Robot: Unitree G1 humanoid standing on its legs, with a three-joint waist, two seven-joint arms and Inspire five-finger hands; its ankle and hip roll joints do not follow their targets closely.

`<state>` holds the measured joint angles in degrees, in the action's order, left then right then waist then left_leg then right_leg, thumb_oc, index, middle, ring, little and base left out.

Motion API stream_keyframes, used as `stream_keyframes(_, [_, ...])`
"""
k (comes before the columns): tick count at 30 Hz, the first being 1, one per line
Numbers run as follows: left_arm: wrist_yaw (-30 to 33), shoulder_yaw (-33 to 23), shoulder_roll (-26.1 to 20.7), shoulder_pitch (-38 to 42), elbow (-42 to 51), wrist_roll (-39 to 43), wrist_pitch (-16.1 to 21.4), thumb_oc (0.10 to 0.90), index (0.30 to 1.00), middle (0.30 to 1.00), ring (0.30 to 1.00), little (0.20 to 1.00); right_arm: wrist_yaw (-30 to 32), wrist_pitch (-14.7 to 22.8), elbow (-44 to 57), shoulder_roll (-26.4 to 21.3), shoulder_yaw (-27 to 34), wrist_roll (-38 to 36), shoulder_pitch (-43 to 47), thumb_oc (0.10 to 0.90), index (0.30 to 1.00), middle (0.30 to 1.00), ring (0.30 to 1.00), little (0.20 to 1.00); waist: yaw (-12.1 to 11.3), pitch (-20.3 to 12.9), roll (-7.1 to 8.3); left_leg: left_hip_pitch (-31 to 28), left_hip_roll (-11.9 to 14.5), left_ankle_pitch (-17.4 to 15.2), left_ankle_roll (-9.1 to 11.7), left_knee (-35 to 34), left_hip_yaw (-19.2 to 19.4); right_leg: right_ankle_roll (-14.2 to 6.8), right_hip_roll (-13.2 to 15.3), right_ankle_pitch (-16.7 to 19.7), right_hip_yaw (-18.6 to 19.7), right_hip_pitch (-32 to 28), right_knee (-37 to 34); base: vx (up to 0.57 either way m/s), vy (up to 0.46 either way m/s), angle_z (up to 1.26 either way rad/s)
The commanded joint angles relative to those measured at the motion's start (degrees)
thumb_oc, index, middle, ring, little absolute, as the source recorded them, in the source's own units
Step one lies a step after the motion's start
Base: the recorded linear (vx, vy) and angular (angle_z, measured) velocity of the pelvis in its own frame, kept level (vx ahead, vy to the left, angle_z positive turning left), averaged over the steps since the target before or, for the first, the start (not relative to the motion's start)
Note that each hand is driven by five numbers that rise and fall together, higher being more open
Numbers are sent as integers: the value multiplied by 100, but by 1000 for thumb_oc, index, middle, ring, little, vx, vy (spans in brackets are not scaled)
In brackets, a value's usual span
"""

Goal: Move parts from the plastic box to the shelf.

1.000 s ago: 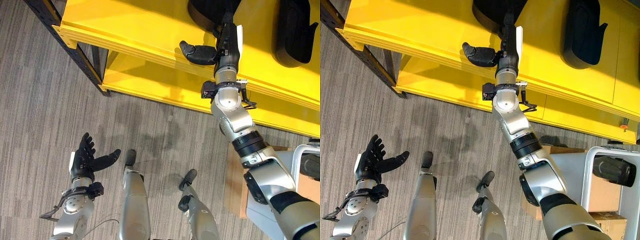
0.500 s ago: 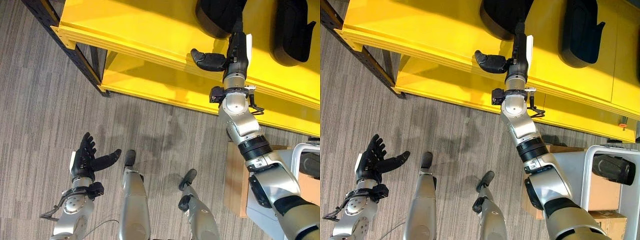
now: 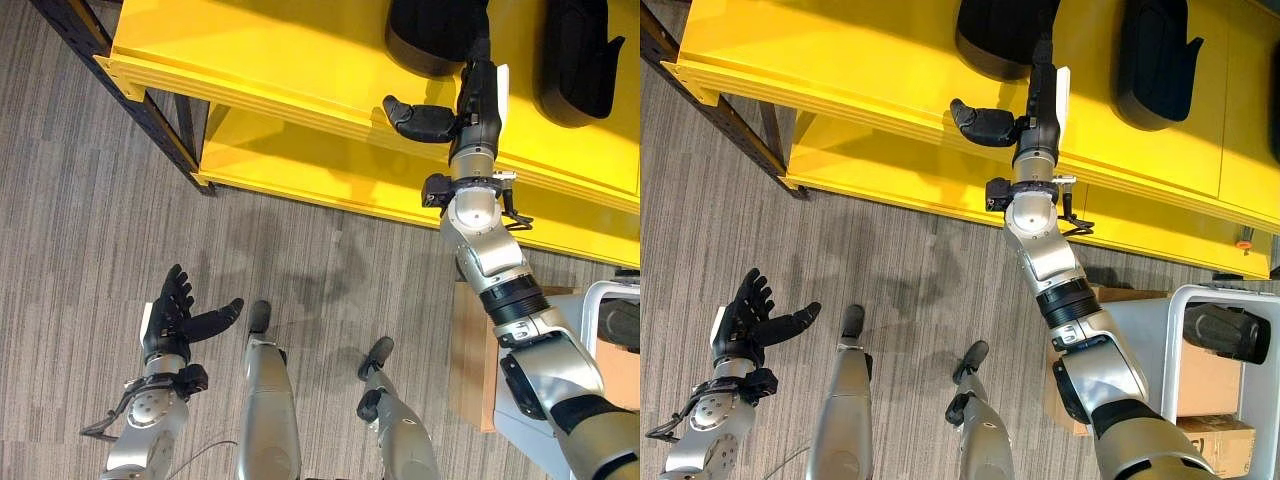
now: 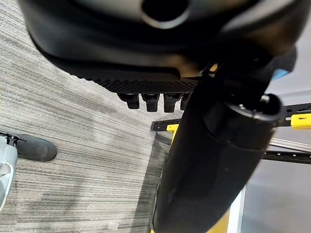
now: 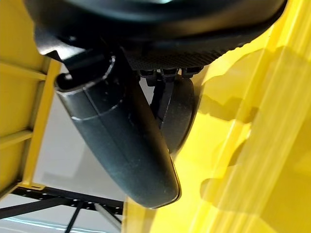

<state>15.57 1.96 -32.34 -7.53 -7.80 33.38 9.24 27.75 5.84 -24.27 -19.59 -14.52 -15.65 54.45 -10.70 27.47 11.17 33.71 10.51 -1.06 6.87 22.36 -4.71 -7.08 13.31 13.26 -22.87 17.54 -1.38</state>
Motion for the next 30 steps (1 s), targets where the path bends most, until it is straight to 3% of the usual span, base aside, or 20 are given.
stream_keyframes(1, [9,-354,-45,-264,605,-90,509,900,1000,1000,1000,1000,81,543,886,-518,410,439,401,900,1000,1000,1000,1000,63,-240,-50,-337,-215,356,-503,-1052,97,-218,-76,-1187,186,-689,984,0,0,0])
stream_keyframes(20, [-4,-387,-100,-269,557,-111,456,900,1000,1000,1000,1000,238,552,1591,-656,504,862,617,900,1000,1000,1000,1000,70,-468,96,-419,-215,300,-509,-1060,60,-224,-106,-1177,167,-822,944,0,0,0])
stream_keyframes(30, [-106,-323,-162,-236,494,-43,488,900,1000,1000,1000,1000,221,679,941,-685,494,274,868,900,1000,1000,1000,1000,33,-607,95,-506,-223,297,-502,-1093,46,-228,-115,-1182,140,-899,949,0,0,0])
